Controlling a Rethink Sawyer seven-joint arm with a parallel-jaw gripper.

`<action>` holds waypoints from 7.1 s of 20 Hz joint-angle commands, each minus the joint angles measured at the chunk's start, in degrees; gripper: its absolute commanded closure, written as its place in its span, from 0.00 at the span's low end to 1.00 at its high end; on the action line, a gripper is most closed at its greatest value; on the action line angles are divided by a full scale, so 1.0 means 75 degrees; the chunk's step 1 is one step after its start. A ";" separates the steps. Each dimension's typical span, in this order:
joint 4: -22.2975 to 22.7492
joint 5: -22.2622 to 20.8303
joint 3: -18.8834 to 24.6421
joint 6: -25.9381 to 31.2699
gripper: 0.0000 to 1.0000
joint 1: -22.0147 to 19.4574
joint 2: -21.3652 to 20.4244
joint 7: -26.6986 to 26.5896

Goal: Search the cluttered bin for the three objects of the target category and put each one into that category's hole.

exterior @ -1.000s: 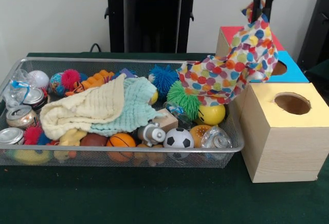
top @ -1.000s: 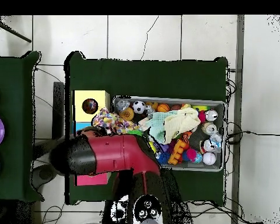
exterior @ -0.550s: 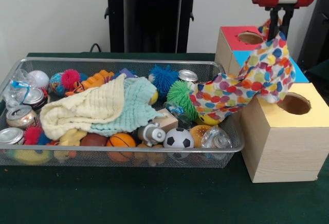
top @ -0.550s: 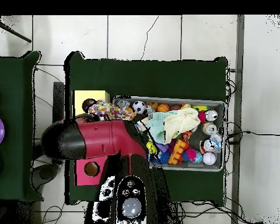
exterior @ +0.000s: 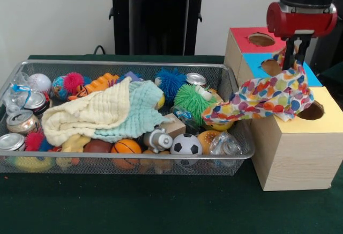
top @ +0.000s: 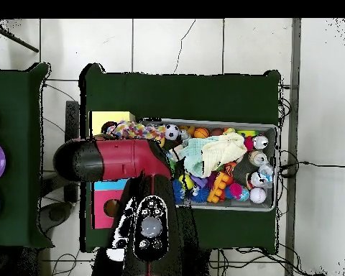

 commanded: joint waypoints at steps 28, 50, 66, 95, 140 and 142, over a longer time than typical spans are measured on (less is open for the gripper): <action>-0.1138 0.1780 -0.1287 -0.1422 1.00 0.1294 0.2042 0.2843; -0.1379 0.2166 -0.2303 -0.1946 1.00 0.1919 0.3157 0.3133; -0.1071 0.1952 -0.1961 -0.1469 1.00 0.1414 0.2674 0.2280; -0.1450 0.1781 -0.1881 -0.1163 1.00 0.1389 0.3824 0.2206; 0.0064 0.1460 -0.1316 -0.1771 1.00 0.0912 0.2727 0.1947; -0.0078 0.1452 -0.1495 -0.1672 1.00 0.1052 0.2903 0.2013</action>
